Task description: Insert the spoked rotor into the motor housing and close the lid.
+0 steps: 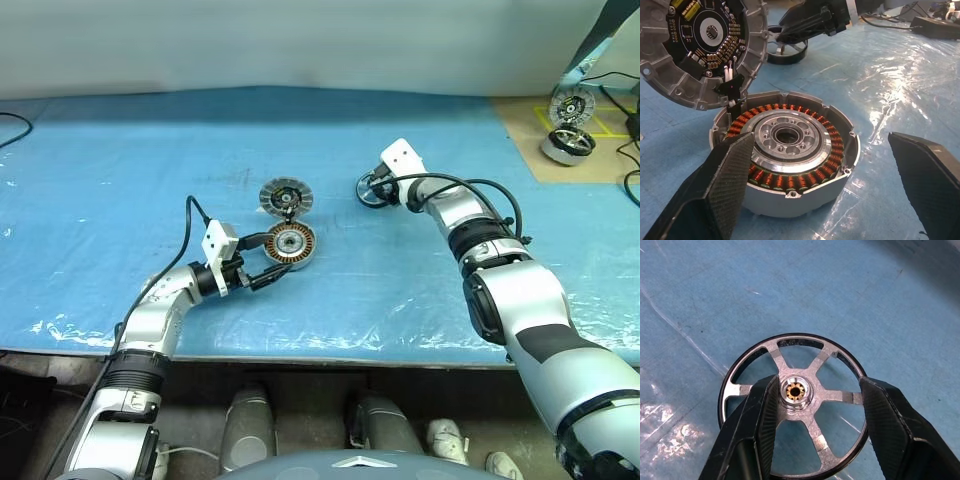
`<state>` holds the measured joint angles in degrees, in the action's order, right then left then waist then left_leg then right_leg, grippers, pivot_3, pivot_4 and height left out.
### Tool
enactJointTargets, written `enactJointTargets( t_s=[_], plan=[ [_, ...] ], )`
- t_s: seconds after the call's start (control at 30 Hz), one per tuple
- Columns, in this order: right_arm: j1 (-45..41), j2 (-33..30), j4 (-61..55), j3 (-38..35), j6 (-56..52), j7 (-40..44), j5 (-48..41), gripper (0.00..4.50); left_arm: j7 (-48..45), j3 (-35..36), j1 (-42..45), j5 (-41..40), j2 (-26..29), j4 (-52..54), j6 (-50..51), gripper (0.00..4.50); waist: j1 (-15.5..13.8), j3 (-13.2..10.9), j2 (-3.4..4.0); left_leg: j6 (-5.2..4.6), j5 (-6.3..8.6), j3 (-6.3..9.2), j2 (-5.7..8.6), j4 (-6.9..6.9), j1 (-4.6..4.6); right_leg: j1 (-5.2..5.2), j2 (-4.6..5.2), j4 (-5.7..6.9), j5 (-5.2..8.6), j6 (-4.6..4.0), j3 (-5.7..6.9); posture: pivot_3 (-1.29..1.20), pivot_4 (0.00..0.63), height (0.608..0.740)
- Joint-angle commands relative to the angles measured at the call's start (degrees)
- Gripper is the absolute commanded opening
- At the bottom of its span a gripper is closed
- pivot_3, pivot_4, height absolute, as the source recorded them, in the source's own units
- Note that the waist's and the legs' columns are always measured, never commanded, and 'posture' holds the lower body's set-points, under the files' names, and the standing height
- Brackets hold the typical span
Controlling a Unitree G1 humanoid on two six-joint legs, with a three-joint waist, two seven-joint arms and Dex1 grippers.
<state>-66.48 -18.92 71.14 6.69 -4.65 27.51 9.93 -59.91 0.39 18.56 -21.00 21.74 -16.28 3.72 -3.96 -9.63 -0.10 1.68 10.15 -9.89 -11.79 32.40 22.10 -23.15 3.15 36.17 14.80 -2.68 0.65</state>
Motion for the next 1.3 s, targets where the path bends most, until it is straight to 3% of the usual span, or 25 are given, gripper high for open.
enactJointTargets(
  t_s=[0.03, 0.47, 0.73, 1.27, 1.3],
  plan=[
    [-2.3, -0.8, -1.3, -1.1, 2.1, 0.6, -0.6, 2.66, 0.4, -1.0, -0.8, 1.1, 0.2, 0.8, 0.3, 4.5, 0.0, 0.0, 0.0, 0.0, 0.0, 0.0, 0.0, 0.02, 0.0, -0.01, 0.0, 0.04, 0.0, 0.0, 0.0, 0.0, 0.15, 0.74],
    [-3.0, -1.4, -0.2, -0.3, 3.7, 1.4, 1.3, 2.66, 0.4, -1.6, -0.7, 1.5, 0.3, 0.8, 0.6, 4.5, 0.0, 0.0, 0.03, 0.07, 0.06, 0.0, -0.01, 0.26, -0.01, -0.07, 0.03, 0.38, 0.04, -0.07, -0.05, 0.0, 0.15, 0.74],
    [-3.2, -2.1, 0.8, 5.7, 7.0, 3.7, 7.6, 2.66, 0.5, -1.7, -0.6, 1.8, 0.0, -0.1, -0.3, 4.5, 0.0, 0.0, 0.04, 0.08, 0.06, 0.0, -0.01, 0.27, -0.01, -0.08, 0.03, 0.39, 0.05, -0.08, -0.05, 0.0, 0.15, 0.74],
    [-2.1, 0.2, 3.7, 6.0, 4.5, 4.4, 9.1, 2.66, 1.2, -1.5, -1.6, 1.7, 0.3, 1.2, 0.0, 4.5, 0.0, 0.0, 0.08, 0.08, 0.07, 0.0, 0.0, 0.28, -0.01, -0.1, 0.04, 0.41, 0.06, -0.09, -0.07, 0.0, 0.15, 0.74],
    [-1.9, 0.2, 3.6, 5.9, 4.7, 5.1, 8.9, 2.26, 1.2, -1.5, -1.6, 1.7, 0.3, 1.2, 0.0, 4.5, 0.0, 0.0, 0.08, 0.08, 0.07, 0.0, 0.0, 0.27, -0.01, -0.1, 0.04, 0.41, 0.06, -0.09, -0.07, 0.0, 0.15, 0.74]
  ],
)
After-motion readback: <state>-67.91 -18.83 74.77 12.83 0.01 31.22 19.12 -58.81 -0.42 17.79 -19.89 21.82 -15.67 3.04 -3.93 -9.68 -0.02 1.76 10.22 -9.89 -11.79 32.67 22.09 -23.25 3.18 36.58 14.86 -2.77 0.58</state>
